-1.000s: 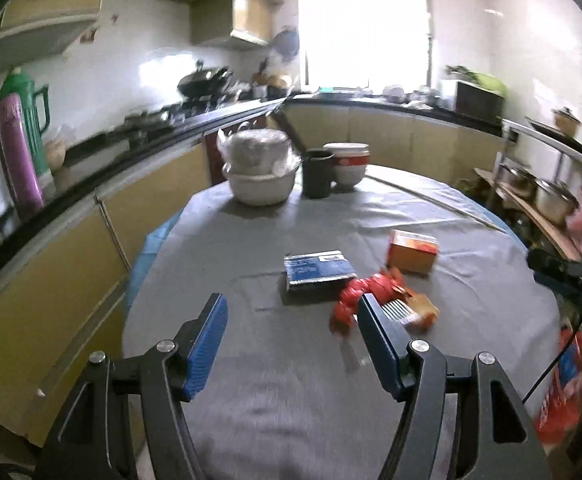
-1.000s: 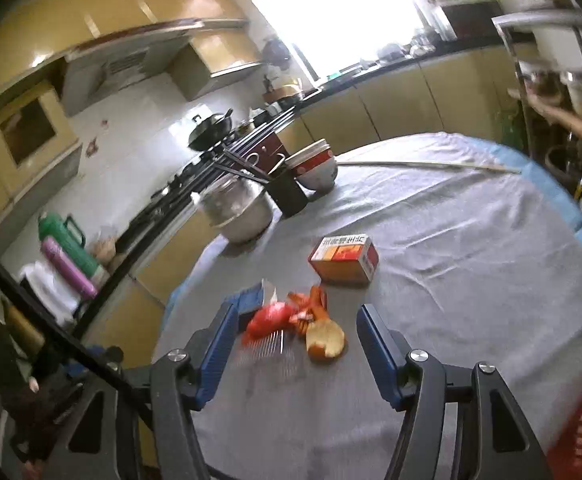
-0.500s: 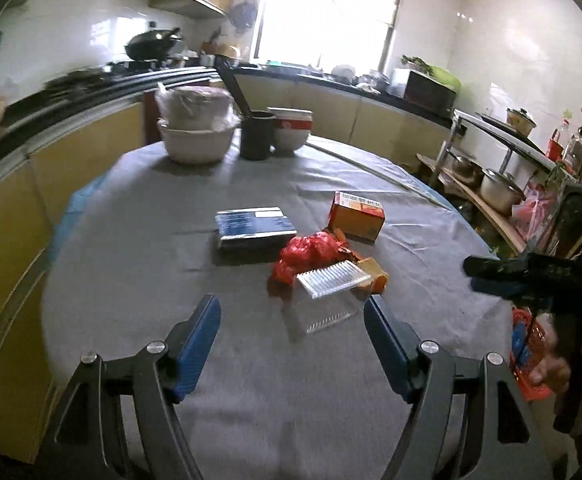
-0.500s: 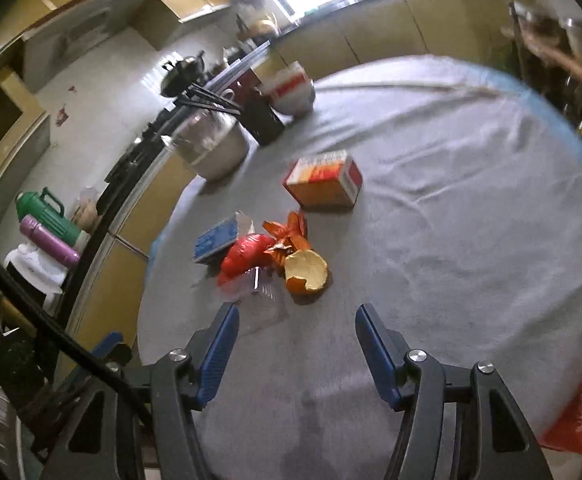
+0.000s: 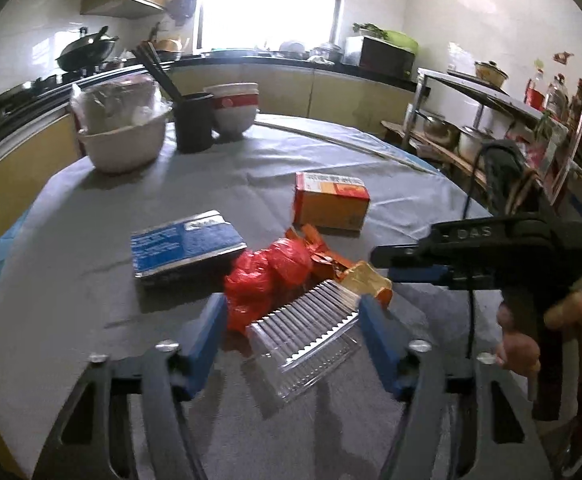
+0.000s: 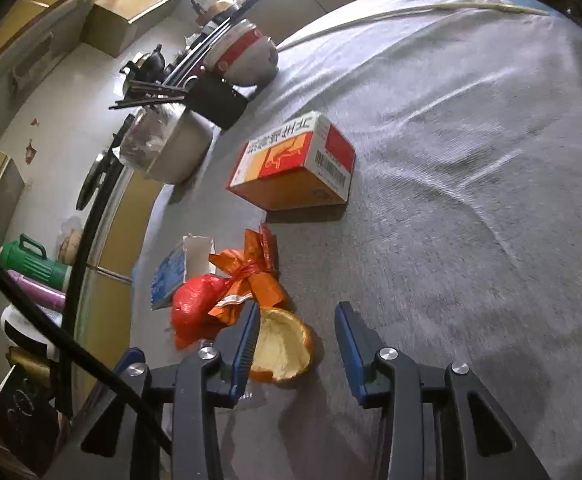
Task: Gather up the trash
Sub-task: 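Reach the right tool toward the orange wrapper and clear plastic tray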
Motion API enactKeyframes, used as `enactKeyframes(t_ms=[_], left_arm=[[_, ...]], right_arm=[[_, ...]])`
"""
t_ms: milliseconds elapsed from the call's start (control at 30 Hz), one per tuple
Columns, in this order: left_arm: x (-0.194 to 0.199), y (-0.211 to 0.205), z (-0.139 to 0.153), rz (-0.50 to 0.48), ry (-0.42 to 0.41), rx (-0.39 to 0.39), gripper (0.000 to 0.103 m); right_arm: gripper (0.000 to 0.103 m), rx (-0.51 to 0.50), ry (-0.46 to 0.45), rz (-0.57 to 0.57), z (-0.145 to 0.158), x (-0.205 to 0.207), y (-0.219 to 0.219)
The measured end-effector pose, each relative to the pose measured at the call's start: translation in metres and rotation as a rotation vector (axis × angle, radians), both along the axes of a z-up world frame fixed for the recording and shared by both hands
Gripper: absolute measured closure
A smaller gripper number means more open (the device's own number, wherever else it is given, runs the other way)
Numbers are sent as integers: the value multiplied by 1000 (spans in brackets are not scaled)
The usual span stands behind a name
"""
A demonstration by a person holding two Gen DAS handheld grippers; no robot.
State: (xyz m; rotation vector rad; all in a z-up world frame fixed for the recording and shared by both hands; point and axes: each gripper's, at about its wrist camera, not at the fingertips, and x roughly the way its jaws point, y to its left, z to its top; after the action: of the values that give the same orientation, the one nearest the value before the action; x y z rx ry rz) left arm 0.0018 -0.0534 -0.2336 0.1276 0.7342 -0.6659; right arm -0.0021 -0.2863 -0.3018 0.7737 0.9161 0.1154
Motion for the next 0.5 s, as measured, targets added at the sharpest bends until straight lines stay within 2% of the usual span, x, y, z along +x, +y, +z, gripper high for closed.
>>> enactKeyframes(t_ms=[67,100,167,233,333,500], left_arm=[[0,-3,-4,-22,11,2,59],[-1,-4,-6,-39,16,-3,61],[-5,-5,-5,-56,1,-19,77],[-9,-7,-4,-79,7,-16,89],[-17,-10,-4,-92,-8,-9,94],[-28,0,5,-66,-1,-29,94]], right_arm=[[67,-1,-12,22,-4,4,2],[70,-1,-16,32,-5,4,3],[83,-2,-11,60,-7,5,5],[88,-28,-17,65,-7,0,7],[94,-18,-26,45,-6,-14,3],[90,-56,-13,49,5,-31,2]])
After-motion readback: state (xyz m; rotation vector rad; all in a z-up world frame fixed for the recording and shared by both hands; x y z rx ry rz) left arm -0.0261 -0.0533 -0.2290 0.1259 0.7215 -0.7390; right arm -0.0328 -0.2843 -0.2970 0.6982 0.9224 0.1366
